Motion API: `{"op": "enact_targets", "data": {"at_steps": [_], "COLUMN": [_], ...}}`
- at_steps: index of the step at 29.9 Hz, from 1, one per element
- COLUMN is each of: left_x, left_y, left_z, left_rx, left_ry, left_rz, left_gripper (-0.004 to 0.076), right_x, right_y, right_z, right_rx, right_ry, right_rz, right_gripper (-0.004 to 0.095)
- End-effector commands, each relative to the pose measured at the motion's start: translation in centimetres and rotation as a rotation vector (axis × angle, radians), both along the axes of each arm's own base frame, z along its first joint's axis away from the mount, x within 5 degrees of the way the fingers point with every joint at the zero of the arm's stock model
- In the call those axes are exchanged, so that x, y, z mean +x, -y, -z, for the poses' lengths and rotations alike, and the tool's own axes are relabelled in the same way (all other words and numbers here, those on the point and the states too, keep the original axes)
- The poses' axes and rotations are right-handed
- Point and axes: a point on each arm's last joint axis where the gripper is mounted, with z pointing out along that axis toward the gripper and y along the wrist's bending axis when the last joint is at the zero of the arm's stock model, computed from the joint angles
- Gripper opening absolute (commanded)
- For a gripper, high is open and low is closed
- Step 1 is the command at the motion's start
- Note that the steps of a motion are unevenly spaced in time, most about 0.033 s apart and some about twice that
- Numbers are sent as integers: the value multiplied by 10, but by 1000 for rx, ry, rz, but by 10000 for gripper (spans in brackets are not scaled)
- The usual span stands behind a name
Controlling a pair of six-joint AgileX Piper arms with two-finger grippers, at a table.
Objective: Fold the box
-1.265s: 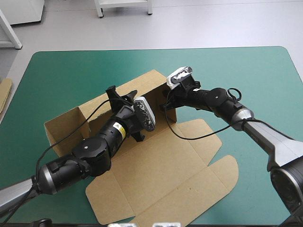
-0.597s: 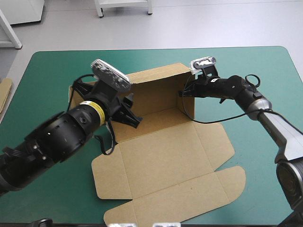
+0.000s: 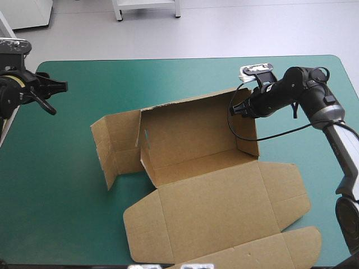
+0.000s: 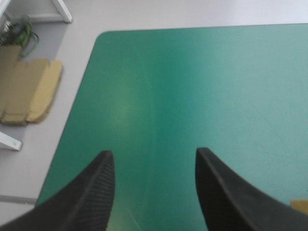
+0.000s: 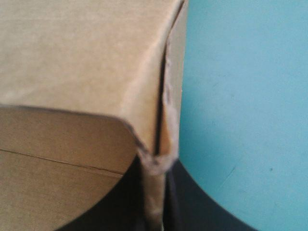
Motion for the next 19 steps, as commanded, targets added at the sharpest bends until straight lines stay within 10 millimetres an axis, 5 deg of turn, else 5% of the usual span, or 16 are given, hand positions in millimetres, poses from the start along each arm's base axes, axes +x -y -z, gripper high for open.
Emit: {"op": "enact_targets", "data": {"at_steps": [1, 9, 19], "left_x": [16, 62, 79], "left_y": [-24, -63, -62], "left_z": [1, 50, 68], "left_rx": [-127, -225, -279], "left_ry": [50, -65, -102], "left_rz": [31, -33, -3], "left_gripper": [375, 375, 375], "right_x": [-20, -19, 33], "right_y": [3, 7, -1], "right_z": [-39, -30, 26], "right_rx": [47, -11, -55], "right_ry": [34, -46, -50], "right_rz": [-11, 13, 8], "right_gripper": [0, 0, 1]}}
